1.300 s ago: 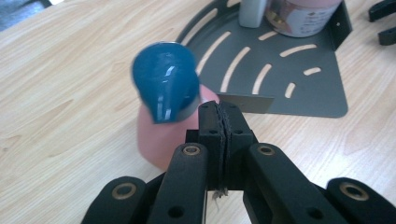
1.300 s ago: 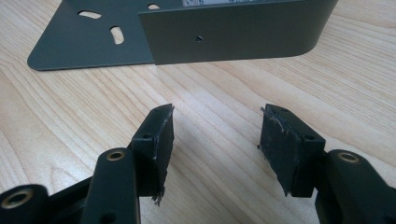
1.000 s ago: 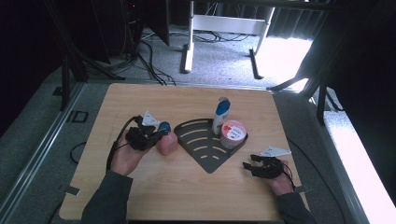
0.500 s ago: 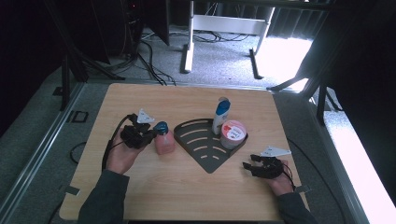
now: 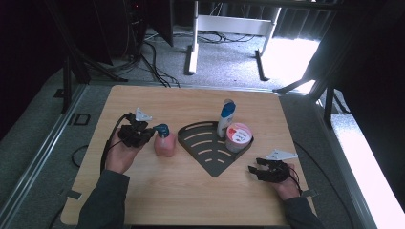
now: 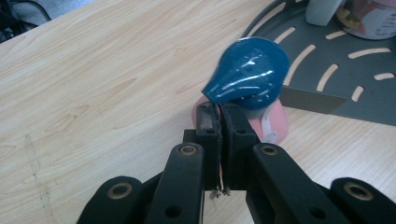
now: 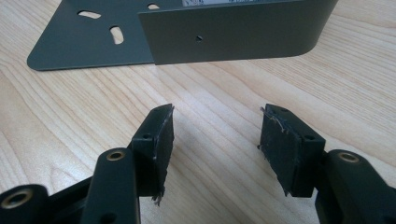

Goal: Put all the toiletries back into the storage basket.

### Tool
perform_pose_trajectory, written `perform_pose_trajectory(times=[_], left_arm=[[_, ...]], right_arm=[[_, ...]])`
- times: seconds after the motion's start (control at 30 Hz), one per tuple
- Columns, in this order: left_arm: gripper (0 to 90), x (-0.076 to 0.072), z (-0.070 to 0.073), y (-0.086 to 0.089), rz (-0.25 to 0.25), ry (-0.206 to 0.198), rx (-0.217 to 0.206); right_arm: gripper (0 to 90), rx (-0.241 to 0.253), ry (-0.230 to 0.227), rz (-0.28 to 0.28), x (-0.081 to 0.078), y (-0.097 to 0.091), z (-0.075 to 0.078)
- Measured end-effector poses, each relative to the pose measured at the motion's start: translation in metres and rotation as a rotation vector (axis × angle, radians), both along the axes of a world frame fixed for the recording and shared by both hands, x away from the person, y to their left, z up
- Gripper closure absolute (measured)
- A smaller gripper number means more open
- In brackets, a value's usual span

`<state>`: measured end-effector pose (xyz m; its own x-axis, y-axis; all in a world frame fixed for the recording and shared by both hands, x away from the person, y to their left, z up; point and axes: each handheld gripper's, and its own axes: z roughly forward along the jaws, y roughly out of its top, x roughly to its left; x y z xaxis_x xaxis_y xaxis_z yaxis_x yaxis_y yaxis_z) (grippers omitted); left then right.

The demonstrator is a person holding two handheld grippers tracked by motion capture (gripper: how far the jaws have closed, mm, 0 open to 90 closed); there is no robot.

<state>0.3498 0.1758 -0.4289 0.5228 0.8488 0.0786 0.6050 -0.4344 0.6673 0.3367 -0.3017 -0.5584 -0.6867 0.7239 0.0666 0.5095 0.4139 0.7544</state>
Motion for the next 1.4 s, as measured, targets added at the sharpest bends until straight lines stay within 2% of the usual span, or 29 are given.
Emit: perform_pose_trajectory(times=[0.27, 0.43, 0.57, 0.63, 0.77, 0.83, 1.13, 1.23, 1.37, 1.4], left_arm=[[85.0, -0.006, 0.000, -0.006, -0.013, -0.003, 0.012], [85.3, -0.012, 0.008, -0.009, -0.025, -0.034, 0.010], [85.6, -0.008, 0.010, -0.009, -0.007, -0.034, 0.021], [86.2, -0.007, 0.010, -0.009, -0.012, -0.030, 0.013], [86.4, -0.007, 0.009, -0.011, -0.016, -0.033, 0.026], [86.4, -0.006, 0.010, -0.011, -0.001, -0.038, 0.040], [85.8, 0.007, 0.007, -0.002, 0.051, -0.037, 0.043], [81.3, 0.008, 0.005, -0.002, 0.057, -0.015, 0.055], [76.7, 0.007, -0.001, -0.008, 0.032, -0.005, 0.080], [75.9, 0.007, -0.001, -0.008, 0.039, -0.014, 0.081]], right_arm=[[44.0, 0.000, 0.000, 0.000, 0.000, 0.000, 0.000], [44.0, 0.000, 0.000, 0.000, 0.000, 0.000, 0.000], [44.0, 0.000, 0.000, -0.001, 0.000, 0.000, 0.000], [44.0, 0.000, 0.000, -0.001, 0.000, 0.000, 0.000], [44.0, 0.000, 0.001, 0.001, 0.000, 0.000, 0.000], [44.0, 0.001, 0.000, 0.001, 0.000, 0.000, 0.000], [43.9, 0.001, 0.001, 0.000, 0.000, 0.000, 0.000], [43.9, 0.001, 0.001, 0.000, 0.000, 0.000, 0.000], [44.0, 0.001, 0.001, 0.000, 0.000, 0.000, 0.000], [44.0, 0.001, 0.001, 0.000, 0.000, 0.000, 0.000]])
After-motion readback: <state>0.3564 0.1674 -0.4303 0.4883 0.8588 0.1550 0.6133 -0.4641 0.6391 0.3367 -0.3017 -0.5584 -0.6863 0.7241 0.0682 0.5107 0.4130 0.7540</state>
